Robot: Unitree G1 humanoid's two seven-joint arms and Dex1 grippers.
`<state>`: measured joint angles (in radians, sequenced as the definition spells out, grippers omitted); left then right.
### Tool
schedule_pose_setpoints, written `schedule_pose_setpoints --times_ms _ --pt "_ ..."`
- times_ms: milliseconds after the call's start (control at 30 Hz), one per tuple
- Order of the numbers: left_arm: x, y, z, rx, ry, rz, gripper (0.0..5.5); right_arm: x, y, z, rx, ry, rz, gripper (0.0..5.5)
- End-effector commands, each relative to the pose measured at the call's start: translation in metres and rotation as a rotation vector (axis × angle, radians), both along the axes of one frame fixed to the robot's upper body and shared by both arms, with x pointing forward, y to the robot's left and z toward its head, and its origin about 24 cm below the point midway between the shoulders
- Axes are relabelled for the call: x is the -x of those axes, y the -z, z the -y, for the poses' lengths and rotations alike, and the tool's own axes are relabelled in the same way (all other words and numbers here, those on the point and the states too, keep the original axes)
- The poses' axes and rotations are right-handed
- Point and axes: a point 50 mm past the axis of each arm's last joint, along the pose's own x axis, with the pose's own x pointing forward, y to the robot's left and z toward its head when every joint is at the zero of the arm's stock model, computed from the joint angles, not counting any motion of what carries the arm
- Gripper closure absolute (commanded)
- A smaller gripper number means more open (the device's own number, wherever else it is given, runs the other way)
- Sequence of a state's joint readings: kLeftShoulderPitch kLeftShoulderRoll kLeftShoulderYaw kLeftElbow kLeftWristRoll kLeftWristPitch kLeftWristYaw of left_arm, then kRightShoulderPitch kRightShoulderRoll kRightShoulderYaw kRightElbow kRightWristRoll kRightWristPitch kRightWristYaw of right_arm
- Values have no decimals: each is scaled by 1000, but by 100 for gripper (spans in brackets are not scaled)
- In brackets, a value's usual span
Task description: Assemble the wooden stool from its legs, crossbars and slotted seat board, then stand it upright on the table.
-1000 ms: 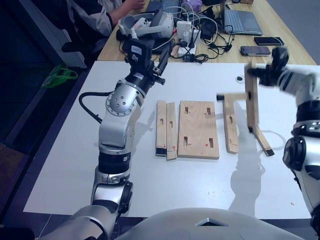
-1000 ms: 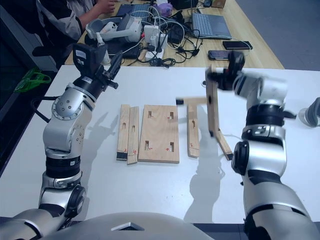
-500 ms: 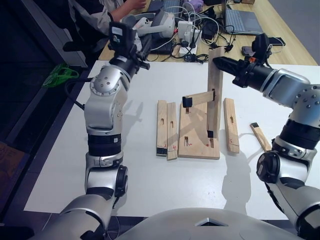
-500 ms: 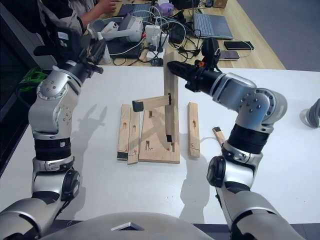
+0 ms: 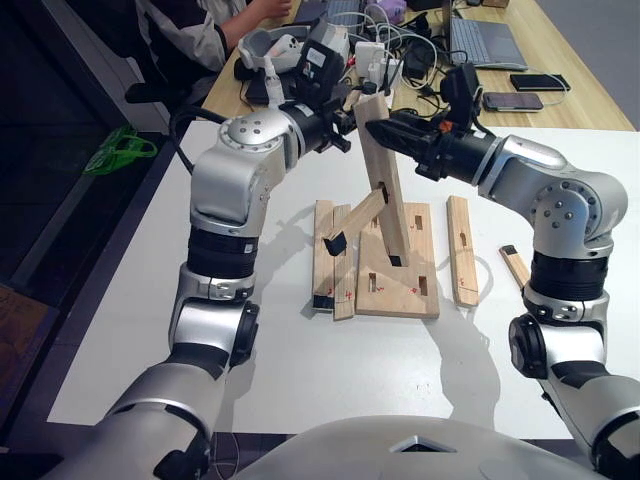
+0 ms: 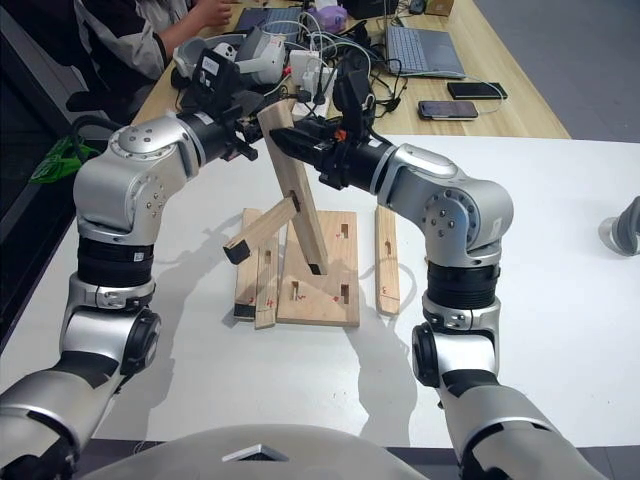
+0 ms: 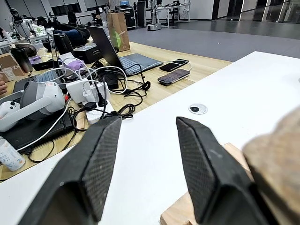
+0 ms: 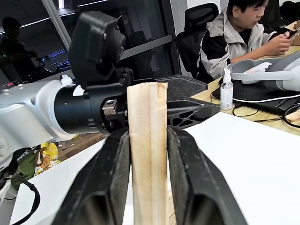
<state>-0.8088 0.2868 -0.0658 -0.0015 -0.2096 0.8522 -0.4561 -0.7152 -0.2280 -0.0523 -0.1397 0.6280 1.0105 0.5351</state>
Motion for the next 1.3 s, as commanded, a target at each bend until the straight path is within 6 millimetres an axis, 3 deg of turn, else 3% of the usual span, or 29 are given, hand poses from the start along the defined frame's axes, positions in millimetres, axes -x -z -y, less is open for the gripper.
schedule_pose_setpoints --times_ms 33,200,467,667,800,967,1100,1300 --pt "7 -17 14 37 81 26 335 -2 -2 -7 64 -12 42 449" --pt "9 -34 23 126 100 43 335 -1 2 -12 143 -39 91 449" --pt "14 -29 30 143 116 15 335 -7 4 -18 183 -30 111 449" --pt "3 -48 7 267 -21 96 335 -9 0 14 179 96 87 449" --pt "-3 -67 -20 457 -155 169 335 -1 -10 49 -37 211 -65 449" --pt "4 -47 -61 554 -372 162 335 40 9 108 -187 346 -258 449" --pt "23 -18 -75 572 -497 120 335 85 40 144 -204 571 -357 449" --pt "36 -6 -82 582 -588 116 335 128 81 163 -229 762 -505 450"
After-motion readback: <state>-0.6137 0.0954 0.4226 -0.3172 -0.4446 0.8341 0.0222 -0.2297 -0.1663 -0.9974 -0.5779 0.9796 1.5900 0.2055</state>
